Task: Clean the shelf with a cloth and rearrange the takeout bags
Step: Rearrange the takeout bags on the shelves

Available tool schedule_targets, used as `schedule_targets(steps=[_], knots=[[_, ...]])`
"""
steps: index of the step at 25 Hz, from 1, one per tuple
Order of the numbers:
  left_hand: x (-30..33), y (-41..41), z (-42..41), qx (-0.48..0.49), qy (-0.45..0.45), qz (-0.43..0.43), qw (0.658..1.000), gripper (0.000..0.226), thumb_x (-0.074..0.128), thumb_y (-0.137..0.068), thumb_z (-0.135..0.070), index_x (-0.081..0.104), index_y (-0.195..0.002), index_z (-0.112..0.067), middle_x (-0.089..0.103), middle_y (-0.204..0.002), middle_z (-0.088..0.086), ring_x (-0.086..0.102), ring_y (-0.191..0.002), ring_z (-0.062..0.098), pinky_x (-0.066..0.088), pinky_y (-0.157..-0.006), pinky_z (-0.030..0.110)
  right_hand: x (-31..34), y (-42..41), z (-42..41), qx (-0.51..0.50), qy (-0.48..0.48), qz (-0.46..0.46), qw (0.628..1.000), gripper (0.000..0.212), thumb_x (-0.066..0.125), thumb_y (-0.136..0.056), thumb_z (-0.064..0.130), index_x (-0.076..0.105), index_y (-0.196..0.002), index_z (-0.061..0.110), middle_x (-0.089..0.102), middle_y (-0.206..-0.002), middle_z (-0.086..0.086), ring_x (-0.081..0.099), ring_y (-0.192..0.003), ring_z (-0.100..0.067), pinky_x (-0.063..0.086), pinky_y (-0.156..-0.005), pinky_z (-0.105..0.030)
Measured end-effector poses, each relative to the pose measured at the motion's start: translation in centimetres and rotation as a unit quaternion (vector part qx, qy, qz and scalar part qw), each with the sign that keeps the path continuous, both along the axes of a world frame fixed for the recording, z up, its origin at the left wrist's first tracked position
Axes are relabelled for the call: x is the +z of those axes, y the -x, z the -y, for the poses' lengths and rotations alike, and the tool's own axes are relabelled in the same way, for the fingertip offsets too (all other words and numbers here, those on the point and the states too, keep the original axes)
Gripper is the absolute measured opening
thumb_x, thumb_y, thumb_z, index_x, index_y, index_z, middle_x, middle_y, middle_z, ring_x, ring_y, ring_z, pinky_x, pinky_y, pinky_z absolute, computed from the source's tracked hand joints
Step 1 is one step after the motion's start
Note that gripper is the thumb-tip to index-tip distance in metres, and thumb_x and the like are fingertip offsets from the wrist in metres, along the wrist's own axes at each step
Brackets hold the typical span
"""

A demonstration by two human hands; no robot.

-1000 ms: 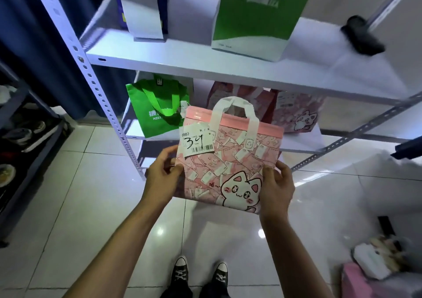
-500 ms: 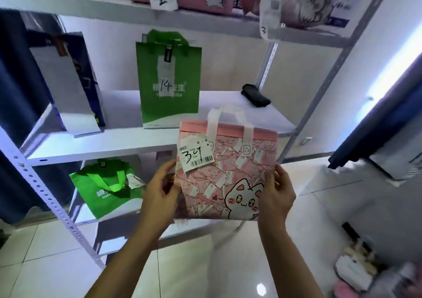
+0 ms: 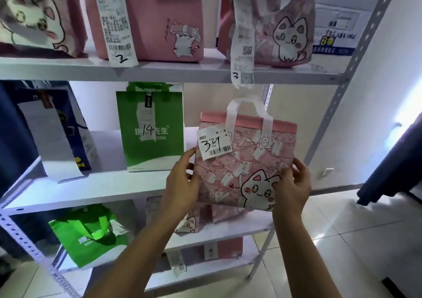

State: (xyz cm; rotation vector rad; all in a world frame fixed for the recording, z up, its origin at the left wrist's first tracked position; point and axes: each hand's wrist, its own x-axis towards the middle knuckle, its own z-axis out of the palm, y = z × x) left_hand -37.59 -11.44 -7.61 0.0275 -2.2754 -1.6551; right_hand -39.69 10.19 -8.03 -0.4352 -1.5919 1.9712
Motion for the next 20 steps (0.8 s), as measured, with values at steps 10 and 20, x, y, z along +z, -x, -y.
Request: schedule_targets(steps=[10, 20], knots=[[-3.3, 9.4, -6.1, 0.1, 0.011, 0.043, 0.994, 0.063, 0.057, -0.098, -0.008, 0.036, -0.149, -0.037, 0.058, -0.121, -0.001, 0.062, -0.092, 0.002, 0.053, -0.063, 0.013, -2.8, 13.4, -4.5, 0.173, -0.093, 0.072, 0.978, 0.027, 0.039, -0.1, 0.064, 0.043, -0.125, 0.072, 0.063, -0.124, 0.002, 0.065, -0.115, -0.027, 0.057, -0.091, -0.055], [-4.5, 16.1, -9.2, 0.095, 0.031, 0.105, 0.989, 0.082, 0.061, -0.094, -0.006, 0.016, -0.157, -0.034, 0.045, -0.135, -0.014, 0.054, -0.108, -0.006, 0.047, -0.083, 0.004, -5.7, 20.8, -6.0, 0.204, -0.016, 0.025, 0.978, 0.054, 0.049, -0.1, 0.002, 0.041, -0.149, 0.023, 0.056, -0.142, -0.005, 0.055, -0.13, -0.019, 0.047, -0.11, -0.047]])
